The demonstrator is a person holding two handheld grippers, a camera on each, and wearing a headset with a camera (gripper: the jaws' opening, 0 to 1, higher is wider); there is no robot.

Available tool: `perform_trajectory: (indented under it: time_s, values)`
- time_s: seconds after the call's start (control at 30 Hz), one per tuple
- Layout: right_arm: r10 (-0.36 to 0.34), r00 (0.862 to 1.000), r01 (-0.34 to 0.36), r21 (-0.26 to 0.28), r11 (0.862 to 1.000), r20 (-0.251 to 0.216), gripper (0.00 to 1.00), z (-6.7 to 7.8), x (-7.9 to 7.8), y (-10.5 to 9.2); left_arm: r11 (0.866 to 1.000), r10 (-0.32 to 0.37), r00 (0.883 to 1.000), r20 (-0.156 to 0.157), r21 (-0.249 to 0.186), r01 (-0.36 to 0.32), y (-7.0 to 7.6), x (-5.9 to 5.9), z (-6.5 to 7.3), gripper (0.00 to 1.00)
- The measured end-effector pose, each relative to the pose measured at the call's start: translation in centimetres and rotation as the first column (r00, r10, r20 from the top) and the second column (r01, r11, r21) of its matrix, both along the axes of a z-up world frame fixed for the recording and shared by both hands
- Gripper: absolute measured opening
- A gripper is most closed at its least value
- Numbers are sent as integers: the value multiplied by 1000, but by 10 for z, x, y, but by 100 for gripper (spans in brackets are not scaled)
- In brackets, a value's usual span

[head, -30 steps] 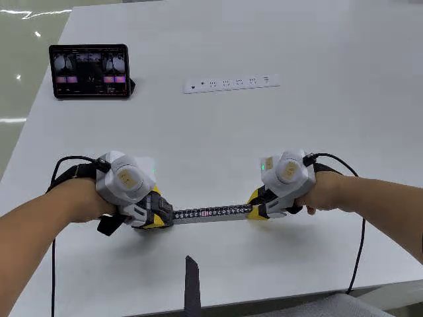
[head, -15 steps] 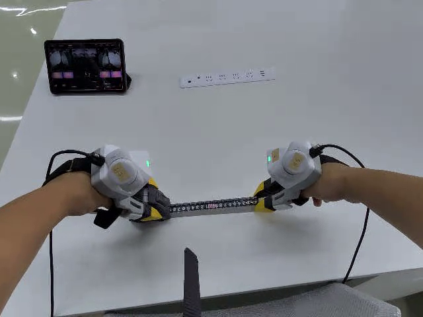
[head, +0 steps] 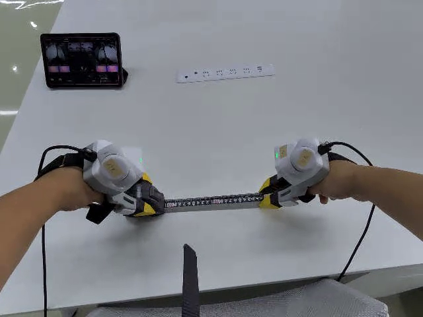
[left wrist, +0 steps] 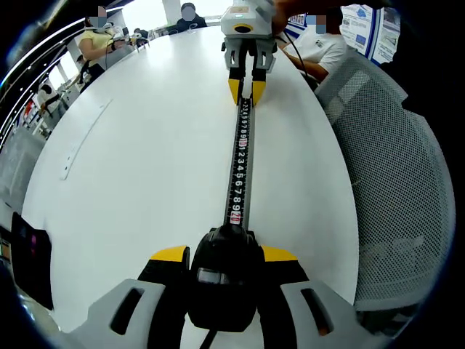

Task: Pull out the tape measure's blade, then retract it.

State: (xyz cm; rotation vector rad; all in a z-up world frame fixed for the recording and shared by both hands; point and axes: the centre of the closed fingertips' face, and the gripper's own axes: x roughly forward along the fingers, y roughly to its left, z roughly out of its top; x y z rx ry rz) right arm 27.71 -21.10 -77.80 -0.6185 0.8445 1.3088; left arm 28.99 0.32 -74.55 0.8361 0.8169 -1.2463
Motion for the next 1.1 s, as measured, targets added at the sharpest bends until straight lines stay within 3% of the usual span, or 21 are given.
perform_trajectory:
  time_s: [0.47, 0.87, 1.03, 1.1]
  values:
    - [4, 1000, -4, -4, 1000, -9, 10, -2, 2, -16, 1000, -5, 1000, -5, -5, 5, 0, 1, 0, 32]
    - [6, 1000, -6, -11, 1000, -7, 10, -2, 2, -16, 1000, 4, 1000, -2, -4, -4, 0, 1, 0, 32]
    - [-25, 1000, 25, -36, 999, -7, 11, -3, 3, -14, 1000, 17, 1000, -6, 8, -17, -1, 2, -1, 32]
    - [10, 1000, -8, -75, 997, 21, 12, -3, 3, -15, 999, 30, 1000, -2, 23, -30, -1, 2, -1, 32]
